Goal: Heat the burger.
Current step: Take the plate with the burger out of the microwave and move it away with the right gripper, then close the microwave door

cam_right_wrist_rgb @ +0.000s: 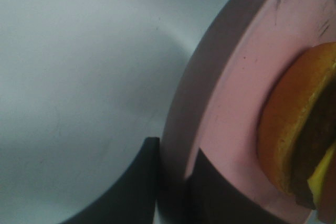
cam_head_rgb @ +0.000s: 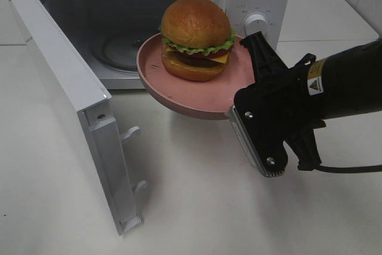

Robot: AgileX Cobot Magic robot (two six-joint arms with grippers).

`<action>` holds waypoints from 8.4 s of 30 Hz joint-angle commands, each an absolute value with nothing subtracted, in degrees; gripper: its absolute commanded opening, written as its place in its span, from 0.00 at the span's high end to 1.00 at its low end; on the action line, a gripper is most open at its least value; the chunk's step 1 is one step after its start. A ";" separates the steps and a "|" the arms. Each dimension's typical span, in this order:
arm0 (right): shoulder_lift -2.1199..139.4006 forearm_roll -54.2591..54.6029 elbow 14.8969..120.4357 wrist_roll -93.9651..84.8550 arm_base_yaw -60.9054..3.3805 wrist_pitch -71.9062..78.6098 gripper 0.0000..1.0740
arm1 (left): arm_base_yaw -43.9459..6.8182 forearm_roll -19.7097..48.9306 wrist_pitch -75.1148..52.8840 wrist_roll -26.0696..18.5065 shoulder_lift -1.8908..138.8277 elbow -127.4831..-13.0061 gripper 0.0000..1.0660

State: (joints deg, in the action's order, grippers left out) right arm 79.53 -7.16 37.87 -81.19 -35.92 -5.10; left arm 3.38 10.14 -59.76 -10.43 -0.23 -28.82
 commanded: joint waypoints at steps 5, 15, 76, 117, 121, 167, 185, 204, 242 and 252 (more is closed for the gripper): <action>72.65 -7.33 35.01 -80.73 -35.52 -4.81 1.00 | 3.32 10.20 -59.76 -10.08 -1.38 -28.71 0.06; 61.42 -8.59 30.02 -80.56 -35.52 -11.17 1.00 | 3.32 10.20 -59.76 -10.08 -1.38 -28.71 0.06; 53.34 -52.71 23.55 -8.31 -35.52 -44.06 1.00 | 3.32 10.20 -59.76 -10.08 -1.38 -28.71 0.06; 91.73 -60.56 35.24 53.00 -34.21 -55.92 0.95 | 3.32 10.20 -59.76 -10.08 -1.38 -28.71 0.06; 93.91 -58.96 35.92 53.00 -32.14 -55.75 0.94 | 3.32 10.20 -59.76 -10.08 -1.38 -28.71 0.06; 107.20 -58.90 35.35 52.14 -22.69 -47.10 0.37 | 3.32 10.20 -59.76 -10.08 -1.38 -28.71 0.06; 79.58 -41.77 35.52 38.04 -22.86 -44.92 0.32 | 3.32 10.20 -59.76 -10.08 -1.38 -28.71 0.06; 53.00 -10.77 35.52 10.71 -22.86 -45.66 0.26 | 3.32 10.20 -59.76 -10.08 -1.38 -28.71 0.06; 3.90 -6.82 28.82 4.64 -12.66 -59.36 0.29 | 3.32 10.20 -59.76 -10.08 -1.38 -28.71 0.06; -1.83 -6.99 29.05 4.47 -12.66 -59.36 0.29 | 3.32 10.20 -59.76 -10.08 -1.32 -28.71 0.06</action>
State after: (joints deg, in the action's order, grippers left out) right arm -0.23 -6.99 28.99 5.33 -13.18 -59.93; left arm 3.38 10.03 -59.76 -10.43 -0.23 -28.82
